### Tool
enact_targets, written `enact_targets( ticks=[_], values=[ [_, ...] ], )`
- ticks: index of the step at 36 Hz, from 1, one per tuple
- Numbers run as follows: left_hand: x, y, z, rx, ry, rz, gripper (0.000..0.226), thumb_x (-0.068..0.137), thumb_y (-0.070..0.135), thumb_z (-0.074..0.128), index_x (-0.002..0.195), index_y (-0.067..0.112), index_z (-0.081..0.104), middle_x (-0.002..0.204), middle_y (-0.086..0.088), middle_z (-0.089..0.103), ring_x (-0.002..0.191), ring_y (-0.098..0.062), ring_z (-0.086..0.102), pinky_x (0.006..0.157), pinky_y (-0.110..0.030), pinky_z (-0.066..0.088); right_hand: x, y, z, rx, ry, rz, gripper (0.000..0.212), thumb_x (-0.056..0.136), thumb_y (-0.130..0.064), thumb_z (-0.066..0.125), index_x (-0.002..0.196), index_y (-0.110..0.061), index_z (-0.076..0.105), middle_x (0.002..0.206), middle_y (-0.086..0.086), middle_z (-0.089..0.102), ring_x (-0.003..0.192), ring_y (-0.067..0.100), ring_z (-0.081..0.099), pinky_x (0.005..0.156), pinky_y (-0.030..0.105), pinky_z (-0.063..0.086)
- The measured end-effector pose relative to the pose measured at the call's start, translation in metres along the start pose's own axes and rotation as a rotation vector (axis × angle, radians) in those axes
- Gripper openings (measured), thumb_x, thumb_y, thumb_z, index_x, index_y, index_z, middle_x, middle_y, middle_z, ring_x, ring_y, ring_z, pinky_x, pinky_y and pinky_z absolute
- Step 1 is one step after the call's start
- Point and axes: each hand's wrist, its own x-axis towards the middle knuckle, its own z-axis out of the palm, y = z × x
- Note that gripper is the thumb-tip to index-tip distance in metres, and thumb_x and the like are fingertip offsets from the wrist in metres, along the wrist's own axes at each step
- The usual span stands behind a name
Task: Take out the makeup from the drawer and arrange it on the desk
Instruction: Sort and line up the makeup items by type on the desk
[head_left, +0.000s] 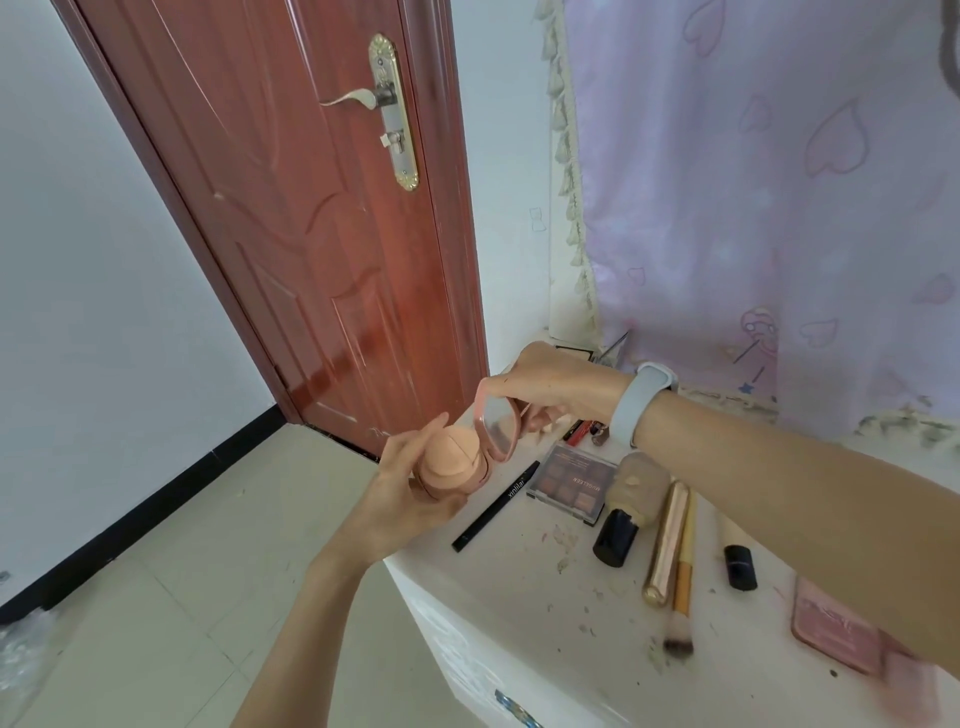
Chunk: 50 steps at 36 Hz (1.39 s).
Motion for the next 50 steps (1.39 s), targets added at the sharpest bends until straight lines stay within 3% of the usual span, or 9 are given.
enact_targets(
  ticks=[6,11,19,22,26,34,38,45,50],
  values=[
    [0.010,-0.004,-0.005,0.360,-0.091,0.086,0.095,0.075,0.015,0.074,0.137,0.050,0.011,0.136,0.006,0.029,0.127,-0.019,0.034,0.109,-0.038,0.031,0.002,0.008,0.006,0.072,0.033,0.034,0.017,0.079,-0.017,0.060,0.066,-0.006,0.060,0.056,0.008,0.064,0.053,0.019,0.065,0.055,0.022,0.054],
    [0.016,-0.002,-0.004,0.683,-0.277,0.070,0.082,0.081,0.027,0.059,0.136,0.062,0.009,0.154,0.021,0.002,0.135,-0.018,0.023,0.109,-0.043,0.023,0.004,0.022,0.013,0.186,0.046,0.058,0.012,0.077,-0.013,0.062,0.068,-0.006,0.060,0.047,0.003,0.059,0.056,0.020,0.064,0.065,0.033,0.060],
    [0.022,-0.006,-0.003,0.595,-0.267,0.222,0.060,0.086,0.013,0.060,0.139,0.034,0.038,0.145,0.024,0.022,0.143,-0.015,0.017,0.115,-0.027,0.012,-0.005,0.029,0.010,0.244,-0.039,0.125,0.012,0.088,-0.011,0.053,0.084,0.000,0.055,0.050,0.011,0.065,0.046,0.020,0.065,0.046,0.023,0.055],
    [0.023,-0.010,-0.001,0.628,-0.270,0.200,0.059,0.089,0.014,0.058,0.140,0.034,0.037,0.151,0.015,0.022,0.145,-0.020,0.007,0.116,-0.045,0.012,-0.011,0.031,0.007,0.249,-0.055,0.116,0.016,0.089,-0.010,0.053,0.098,0.002,0.055,0.064,0.016,0.068,0.050,0.023,0.066,0.049,0.025,0.057],
    [0.022,-0.011,0.004,0.604,-0.282,0.228,0.062,0.090,0.008,0.054,0.142,0.036,0.032,0.153,0.012,0.021,0.145,-0.012,0.007,0.118,-0.043,0.008,-0.017,0.035,0.006,0.193,-0.065,0.117,0.021,0.090,-0.016,0.054,0.105,-0.001,0.057,0.091,0.021,0.070,0.055,0.021,0.064,0.049,0.022,0.056],
    [0.025,-0.003,0.011,0.703,-0.316,0.236,0.069,0.093,-0.004,0.033,0.147,0.037,0.016,0.154,0.019,0.004,0.136,0.001,-0.018,0.113,-0.044,-0.013,-0.024,0.057,-0.005,0.165,-0.013,0.055,0.016,0.087,-0.019,0.056,0.091,-0.007,0.066,0.086,0.013,0.072,0.064,0.022,0.066,0.056,0.024,0.053],
    [0.020,-0.006,0.013,0.676,-0.247,0.276,0.069,0.094,-0.002,0.034,0.146,0.038,0.011,0.153,0.018,0.001,0.140,-0.001,-0.010,0.115,-0.044,-0.009,-0.030,0.078,-0.014,-0.137,0.202,-0.119,0.016,0.089,-0.023,0.051,0.092,-0.013,0.064,0.079,-0.008,0.065,0.076,0.015,0.064,0.062,0.022,0.048],
    [0.006,-0.018,0.023,0.565,-0.061,0.304,0.061,0.091,0.007,0.053,0.145,0.015,0.026,0.147,0.013,0.014,0.142,-0.014,0.018,0.115,-0.038,0.016,-0.043,0.106,0.007,-0.802,0.262,-0.206,0.059,0.082,-0.064,0.040,0.123,-0.022,0.045,0.123,0.002,0.050,0.112,0.023,0.045,0.089,0.041,0.033],
    [0.008,-0.017,0.028,0.605,-0.100,0.230,0.056,0.098,0.020,0.043,0.148,0.021,0.017,0.148,0.018,0.002,0.138,0.000,-0.006,0.116,-0.039,0.009,-0.046,0.113,0.028,-0.999,0.357,-0.262,0.060,0.079,-0.063,0.043,0.116,-0.016,0.042,0.122,0.005,0.047,0.108,0.026,0.042,0.084,0.041,0.028]
  ],
)
